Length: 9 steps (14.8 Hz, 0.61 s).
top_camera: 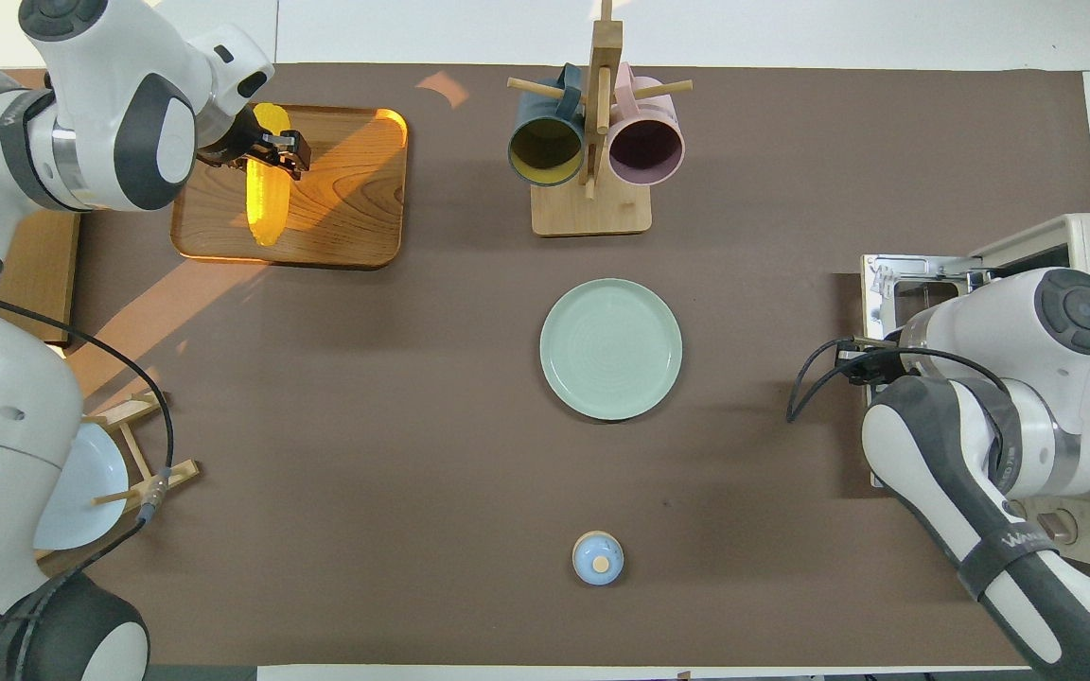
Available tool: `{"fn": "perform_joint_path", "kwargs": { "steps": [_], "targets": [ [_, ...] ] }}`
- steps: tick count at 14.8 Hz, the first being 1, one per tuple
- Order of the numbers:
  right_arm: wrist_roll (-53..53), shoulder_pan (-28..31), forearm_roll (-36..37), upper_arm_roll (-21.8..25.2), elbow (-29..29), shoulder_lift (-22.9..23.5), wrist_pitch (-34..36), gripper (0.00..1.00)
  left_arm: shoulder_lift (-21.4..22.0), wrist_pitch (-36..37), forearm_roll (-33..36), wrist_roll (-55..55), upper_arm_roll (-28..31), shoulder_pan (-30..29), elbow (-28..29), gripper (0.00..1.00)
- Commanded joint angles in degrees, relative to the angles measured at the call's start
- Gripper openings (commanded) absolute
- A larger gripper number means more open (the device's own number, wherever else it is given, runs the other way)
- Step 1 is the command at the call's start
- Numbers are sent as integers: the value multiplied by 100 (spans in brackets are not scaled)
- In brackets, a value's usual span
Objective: Put corn in oven
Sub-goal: 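Lift the corn with the left gripper and carry it toward the green plate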
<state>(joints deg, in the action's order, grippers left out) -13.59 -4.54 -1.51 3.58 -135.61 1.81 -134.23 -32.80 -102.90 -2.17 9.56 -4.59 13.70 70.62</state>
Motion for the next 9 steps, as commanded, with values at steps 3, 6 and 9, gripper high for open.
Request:
{"fn": "perform_joint_path", "kwargs": {
  "steps": [3,6,9],
  "targets": [
    [-65,-143,37,72,-168,-207,-33,0,1038,-46,-196,775,89,721,1383,0],
    [-57,-196,37,72,402,-58,378,0,1469,-264,-205,793,81,880,2137,0],
    [-21,-188,37,72,1079,-5,1176,0,1811,-1133,-494,881,81,1135,3103,0]
  ]
}}
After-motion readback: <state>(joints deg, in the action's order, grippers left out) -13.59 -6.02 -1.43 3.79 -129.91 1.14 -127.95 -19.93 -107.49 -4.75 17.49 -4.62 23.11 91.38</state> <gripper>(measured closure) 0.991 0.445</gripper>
